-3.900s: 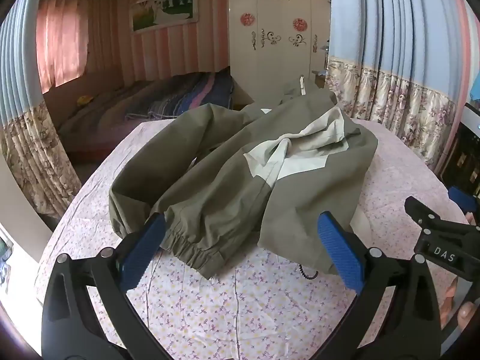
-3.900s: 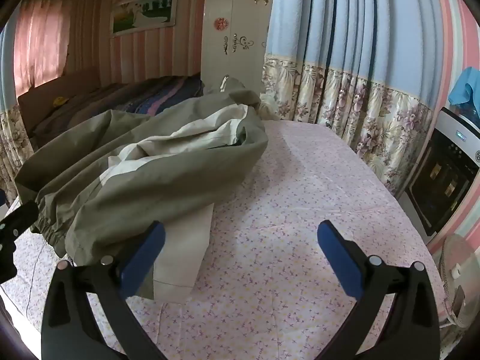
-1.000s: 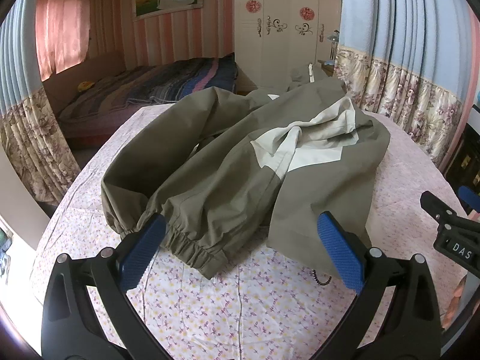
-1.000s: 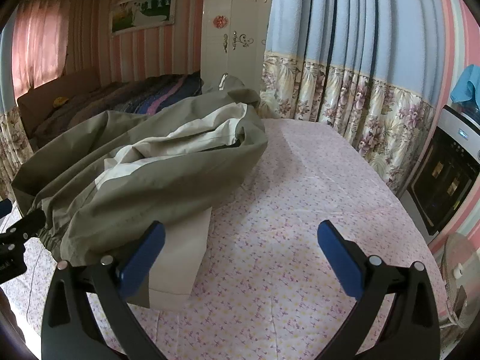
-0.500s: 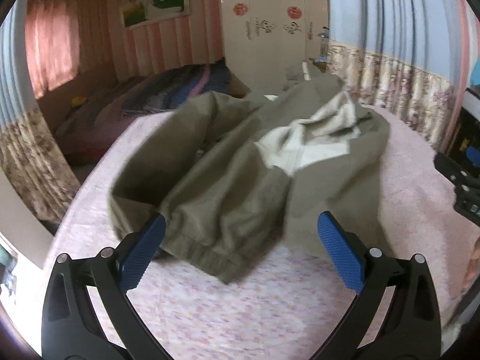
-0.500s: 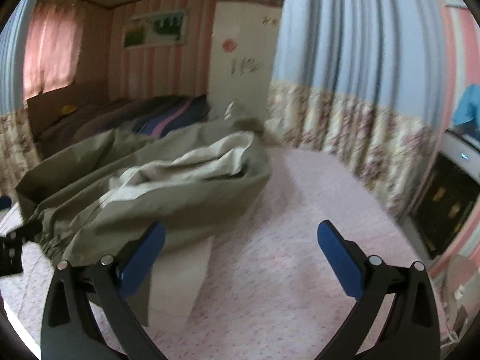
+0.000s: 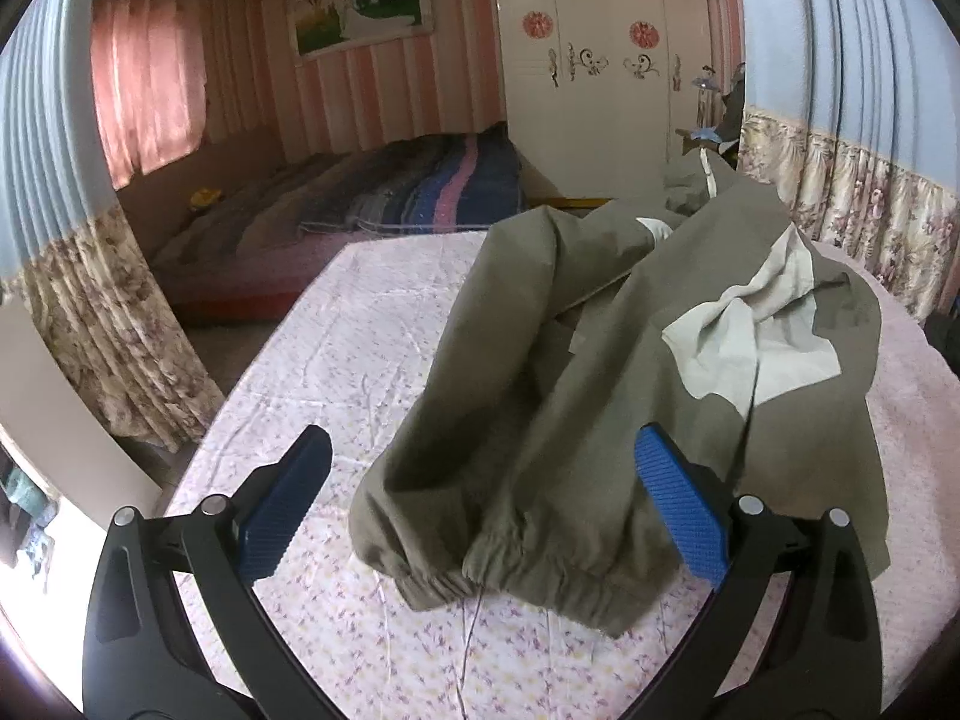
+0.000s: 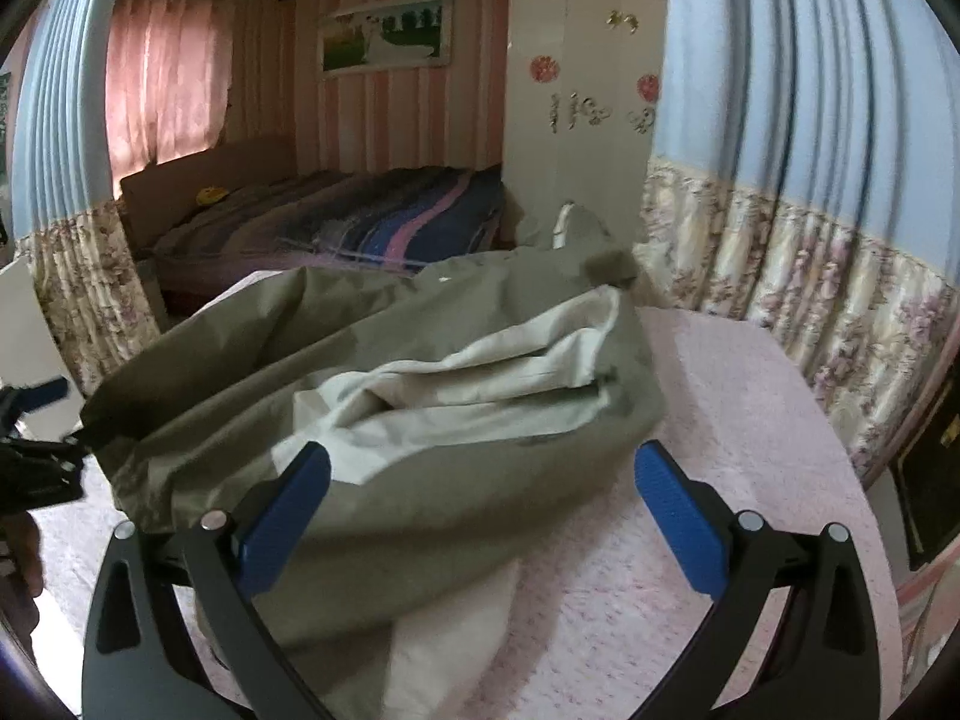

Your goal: Fold large clothes

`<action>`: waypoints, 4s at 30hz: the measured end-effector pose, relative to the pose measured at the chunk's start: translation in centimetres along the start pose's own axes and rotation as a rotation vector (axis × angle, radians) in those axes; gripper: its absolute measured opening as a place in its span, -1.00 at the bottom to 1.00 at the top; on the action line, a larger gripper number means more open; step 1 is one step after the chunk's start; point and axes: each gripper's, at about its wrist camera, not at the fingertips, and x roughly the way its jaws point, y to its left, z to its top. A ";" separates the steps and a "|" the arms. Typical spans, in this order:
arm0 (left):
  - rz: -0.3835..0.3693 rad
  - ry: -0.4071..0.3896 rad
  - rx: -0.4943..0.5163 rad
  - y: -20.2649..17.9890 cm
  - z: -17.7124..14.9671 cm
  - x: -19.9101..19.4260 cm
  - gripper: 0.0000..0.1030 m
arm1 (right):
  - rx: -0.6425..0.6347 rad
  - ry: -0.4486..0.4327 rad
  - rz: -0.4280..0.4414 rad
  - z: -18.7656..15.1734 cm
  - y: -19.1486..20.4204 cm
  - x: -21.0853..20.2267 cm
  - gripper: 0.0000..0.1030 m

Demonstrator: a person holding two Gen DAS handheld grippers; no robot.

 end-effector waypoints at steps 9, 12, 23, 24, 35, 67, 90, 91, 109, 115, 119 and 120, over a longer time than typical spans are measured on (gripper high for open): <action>-0.071 0.124 0.010 1.5 -0.4 6.0 0.37 | -0.101 0.189 0.159 1.0 6.2 7.1 0.39; -0.098 0.134 -0.008 2.7 -0.4 7.0 0.38 | -0.105 0.263 0.185 0.8 7.3 9.6 0.21; -0.185 0.226 0.011 6.0 -0.2 11.1 -0.84 | -0.171 0.341 0.179 1.0 8.5 14.4 -0.70; -0.177 0.226 0.026 6.0 0.0 11.1 -0.88 | -0.186 0.337 0.173 1.1 8.5 14.4 -0.87; -0.120 0.234 0.102 5.0 0.5 11.4 -1.00 | -0.253 0.093 0.061 4.5 4.7 7.8 -0.97; -0.056 0.088 -0.012 2.1 3.6 5.4 0.84 | 0.331 0.142 -0.423 -4.2 -27.5 1.7 -0.04; -0.320 0.196 0.106 -6.3 -0.2 11.9 0.86 | 0.330 0.336 0.173 -10.8 -13.6 5.4 0.55; -0.308 0.194 0.113 -6.6 -0.4 12.1 0.80 | 0.338 0.338 0.220 -11.0 -13.1 5.5 0.22; -0.281 0.184 0.088 -6.1 -0.7 9.2 -0.07 | 0.260 0.174 0.284 -8.6 -14.0 2.5 -0.90; -0.122 0.154 0.057 -4.9 -1.7 11.3 0.81 | 0.304 0.189 0.283 -9.8 -14.2 3.5 -0.65; -0.176 0.153 0.040 -3.8 -1.2 11.8 0.94 | 0.355 0.242 0.324 -10.9 -14.1 4.6 -0.14; -0.228 0.177 0.032 -3.7 -1.3 12.3 0.94 | 0.358 0.255 0.341 -11.1 -13.8 5.1 -0.14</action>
